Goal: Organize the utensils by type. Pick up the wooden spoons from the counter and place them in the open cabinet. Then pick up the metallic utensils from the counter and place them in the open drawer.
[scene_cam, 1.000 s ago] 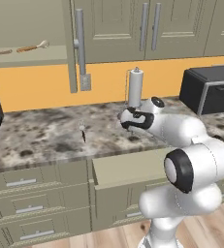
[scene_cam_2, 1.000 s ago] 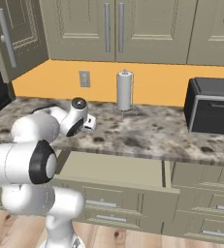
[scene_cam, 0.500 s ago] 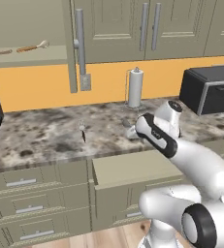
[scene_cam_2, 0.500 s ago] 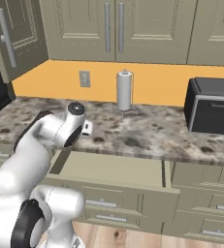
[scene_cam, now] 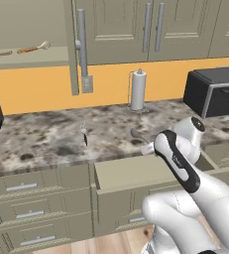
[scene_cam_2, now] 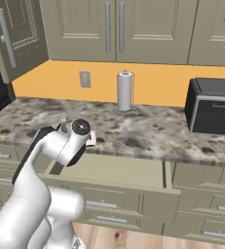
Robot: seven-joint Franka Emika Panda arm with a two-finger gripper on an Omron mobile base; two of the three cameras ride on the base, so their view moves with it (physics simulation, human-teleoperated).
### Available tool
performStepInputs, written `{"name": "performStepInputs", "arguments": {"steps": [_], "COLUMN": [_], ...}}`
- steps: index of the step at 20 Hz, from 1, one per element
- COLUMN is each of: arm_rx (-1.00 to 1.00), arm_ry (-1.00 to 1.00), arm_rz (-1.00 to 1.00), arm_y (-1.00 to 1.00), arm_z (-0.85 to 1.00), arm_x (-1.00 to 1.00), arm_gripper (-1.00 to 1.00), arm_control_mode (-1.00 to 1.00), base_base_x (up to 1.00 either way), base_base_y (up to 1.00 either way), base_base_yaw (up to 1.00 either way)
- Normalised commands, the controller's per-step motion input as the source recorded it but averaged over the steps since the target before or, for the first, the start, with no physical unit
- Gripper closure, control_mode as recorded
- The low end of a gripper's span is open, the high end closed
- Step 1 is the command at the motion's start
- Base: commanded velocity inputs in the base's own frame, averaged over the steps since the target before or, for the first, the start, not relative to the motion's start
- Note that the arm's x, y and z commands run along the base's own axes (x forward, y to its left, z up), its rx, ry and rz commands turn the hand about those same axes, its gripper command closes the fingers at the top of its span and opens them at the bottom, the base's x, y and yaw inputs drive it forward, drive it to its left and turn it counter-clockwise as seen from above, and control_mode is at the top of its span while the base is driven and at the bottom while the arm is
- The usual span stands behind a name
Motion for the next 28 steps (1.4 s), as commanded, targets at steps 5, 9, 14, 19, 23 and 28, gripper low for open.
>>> {"name": "performStepInputs", "arguments": {"steps": [5, 9, 14, 19, 23, 28], "arm_rx": [-0.11, -0.06, -0.01, -0.13, -0.17, -0.20], "arm_ry": [0.06, -0.02, -0.05, 0.03, 0.01, -0.04], "arm_rz": [0.16, 0.24, 0.39, 0.47, 0.36, 0.22], "arm_y": [-0.08, -0.27, -0.31, -0.02, 0.00, 0.02], "arm_z": [0.25, 0.06, -0.01, -0.09, -0.14, -0.33], "arm_x": [0.03, 0.00, 0.10, 0.43, 0.48, 0.16], "arm_gripper": [1.00, 1.00, 1.00, 1.00, 1.00, 1.00], "arm_control_mode": [-1.00, -1.00, -1.00, -1.00, -1.00, -1.00], "base_base_x": [0.00, 0.00, 0.00, 0.00, 0.00, 0.00], "base_base_y": [0.00, 0.00, 0.00, 0.00, 0.00, 0.00], "base_base_yaw": [0.00, 0.00, 0.00, 0.00, 0.00, 0.00]}}
